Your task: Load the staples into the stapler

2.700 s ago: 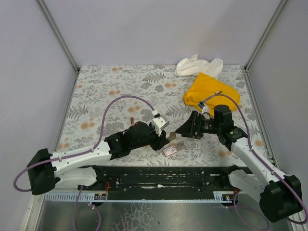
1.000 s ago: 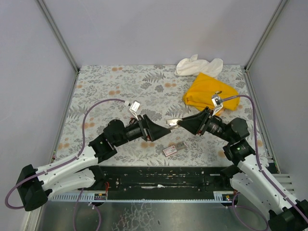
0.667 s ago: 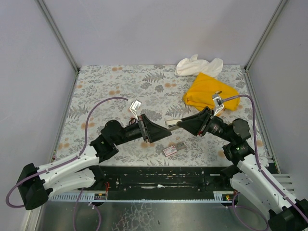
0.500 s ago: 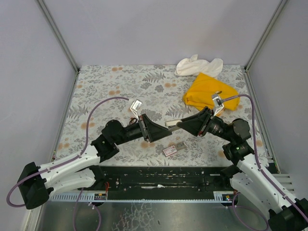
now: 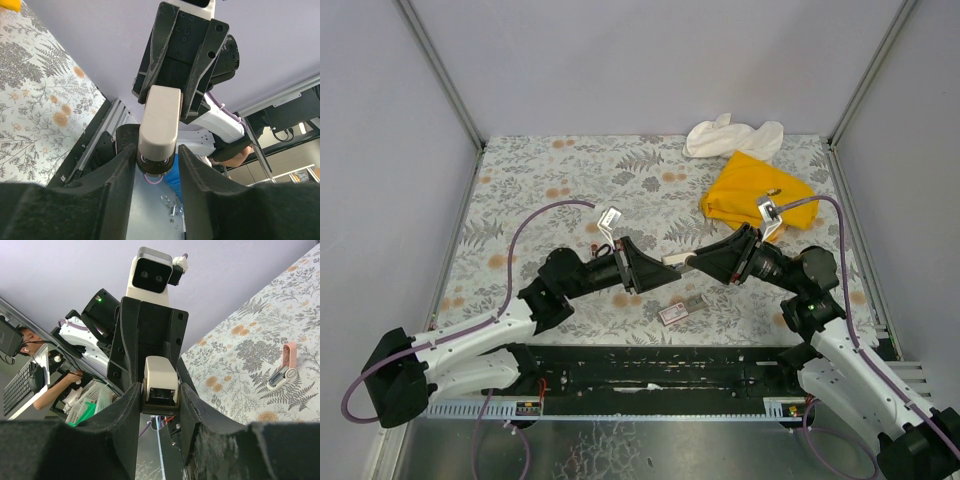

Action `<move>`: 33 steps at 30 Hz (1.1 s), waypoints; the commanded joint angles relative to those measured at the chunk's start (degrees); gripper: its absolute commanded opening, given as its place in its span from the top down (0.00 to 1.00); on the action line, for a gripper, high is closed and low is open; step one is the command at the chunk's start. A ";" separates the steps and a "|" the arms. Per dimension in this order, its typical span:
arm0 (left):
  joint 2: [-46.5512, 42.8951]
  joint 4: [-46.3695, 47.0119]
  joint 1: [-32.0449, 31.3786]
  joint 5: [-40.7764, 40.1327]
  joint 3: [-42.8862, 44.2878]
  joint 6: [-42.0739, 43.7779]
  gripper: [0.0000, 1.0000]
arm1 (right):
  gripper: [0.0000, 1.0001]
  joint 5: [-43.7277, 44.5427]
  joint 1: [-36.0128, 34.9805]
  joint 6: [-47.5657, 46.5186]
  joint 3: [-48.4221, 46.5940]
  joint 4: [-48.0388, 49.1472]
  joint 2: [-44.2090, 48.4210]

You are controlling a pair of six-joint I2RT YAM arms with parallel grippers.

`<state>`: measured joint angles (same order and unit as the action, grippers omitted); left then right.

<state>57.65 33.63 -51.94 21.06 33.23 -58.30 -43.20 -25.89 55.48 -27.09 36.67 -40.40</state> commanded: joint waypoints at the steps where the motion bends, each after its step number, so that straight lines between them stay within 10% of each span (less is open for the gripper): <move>1: 0.27 6.12 0.34 1.87 -0.69 -0.74 0.66 | 1.00 -0.80 -0.34 0.34 0.00 3.53 0.87; 8: -0.15 4.74 0.30 1.69 -0.93 0.43 0.94 | 0.94 0.60 -0.35 -2.70 -1.16 -4.25 1.75; 17: -1.74 -8.13 0.35 3.94 1.17 9.07 1.00 | 0.00 6.61 -0.30 -17.02 -9.08 -34.65 5.76; 24: 2.78 -21.75 0.35 13.44 6.40 22.68 1.00 | 0.01 2.00 -0.39 -24.76 -13.94 -46.48 1.29; 33: 6.35 -23.97 0.32 24.95 8.88 30.11 1.00 | 0.18 -13.83 -0.64 -20.25 -13.00 -38.93 -5.75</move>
<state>63.75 10.59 -51.94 38.65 39.46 -33.23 -48.29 -25.93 32.91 -40.21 -7.81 -46.78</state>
